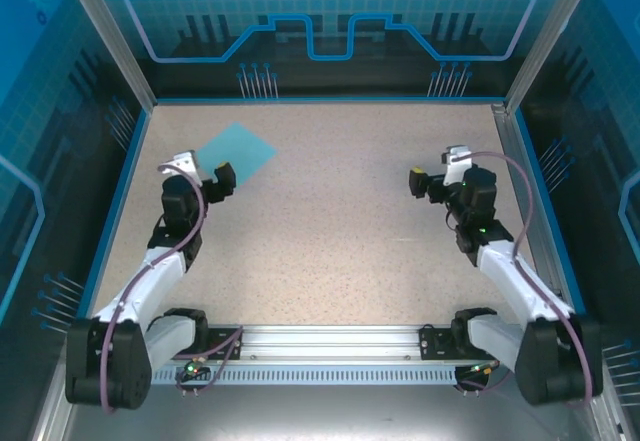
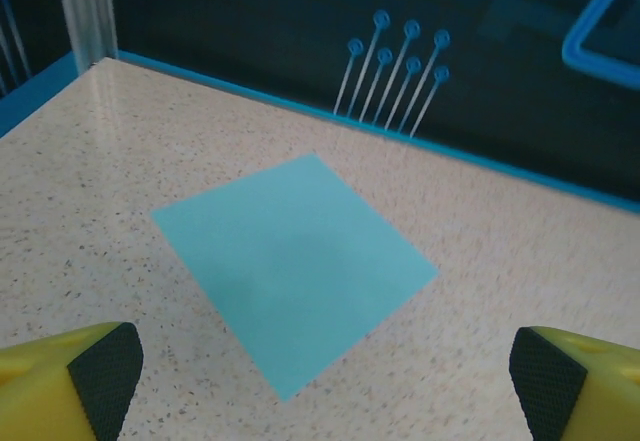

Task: Fold a paper plane with a square sheet of paper (pick it up from the middle)
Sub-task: Move the square sheet of paper to the center of the table.

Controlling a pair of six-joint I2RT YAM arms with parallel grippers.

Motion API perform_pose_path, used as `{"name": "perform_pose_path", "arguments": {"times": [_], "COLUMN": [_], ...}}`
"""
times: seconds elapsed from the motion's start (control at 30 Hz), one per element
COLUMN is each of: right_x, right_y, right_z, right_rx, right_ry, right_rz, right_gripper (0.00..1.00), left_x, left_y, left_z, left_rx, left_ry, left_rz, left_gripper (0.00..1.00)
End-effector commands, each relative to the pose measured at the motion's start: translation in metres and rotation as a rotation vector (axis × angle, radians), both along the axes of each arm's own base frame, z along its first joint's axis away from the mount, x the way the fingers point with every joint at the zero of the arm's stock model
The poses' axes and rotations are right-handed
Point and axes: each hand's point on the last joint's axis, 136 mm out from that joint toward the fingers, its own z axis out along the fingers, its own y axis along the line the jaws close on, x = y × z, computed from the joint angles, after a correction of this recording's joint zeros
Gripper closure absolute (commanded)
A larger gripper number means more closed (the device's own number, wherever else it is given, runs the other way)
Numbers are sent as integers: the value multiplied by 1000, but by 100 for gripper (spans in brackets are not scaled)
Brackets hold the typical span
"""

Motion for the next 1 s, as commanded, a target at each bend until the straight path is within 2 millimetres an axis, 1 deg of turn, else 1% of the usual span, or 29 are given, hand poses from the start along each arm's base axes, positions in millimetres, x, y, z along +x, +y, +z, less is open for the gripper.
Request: {"name": "perform_pose_path", "arguments": {"times": [0.0,0.03,0.07,0.1,0.17,0.2,0.23,0.27,0.3,0.37,0.4,0.47,0.6,0.7,0.77,0.8,0.87,0.97], "right_x": [-34,-39,-43,-47,-50,-51,-50,-50,-52,-55,-58,-61,-67,-68,-69,-69,-70,-71], "right_y": [1,0,4,9,21,27,32,40,47,68,79,93,121,131,132,131,131,130], "right_z": [-16,-14,-12,-12,-12,-14,-16,-22,-28,-32,-36,-44,-54,-58,-64,-69,-76,-87], "right_rx": [172,217,258,285,363,405,437,467,503,564,575,553,444,384,366,367,372,383], "right_ry": [217,245,273,299,329,334,327,333,349,375,398,438,490,516,531,545,563,577], "right_rz": [-70,-94,-89,-72,-31,-10,5,45,76,185,230,259,318,311,300,283,273,249], "right_gripper": [1,1,1,1,1,1,1,1,1,0,1,1,1,0,1,0,1,1], "left_x": [-18,-12,-5,0,12,17,21,24,30,43,52,71,113,134,147,151,159,164], "left_y": [13,-3,-21,-37,-62,-73,-79,-83,-84,-86,-83,-80,-76,-70,-66,-64,-62,-62], "left_z": [-20,-18,-16,-16,-20,-25,-32,-43,-49,-64,-71,-81,-110,-124,-131,-137,-142,-149], "left_rx": [-249,-266,-297,-342,-415,-440,-444,-433,-416,-403,-395,-378,-373,-392,-406,-411,-426,-422], "left_ry": [126,133,148,179,239,280,323,386,434,498,526,572,694,745,756,770,782,801], "left_rz": [160,61,-46,-121,-236,-284,-298,-294,-284,-282,-256,-231,-184,-144,-119,-110,-104,-102], "left_gripper": [2,2,2,1,1,2,2,2,2,1,2,1,1,2,2,2,2,1]}}
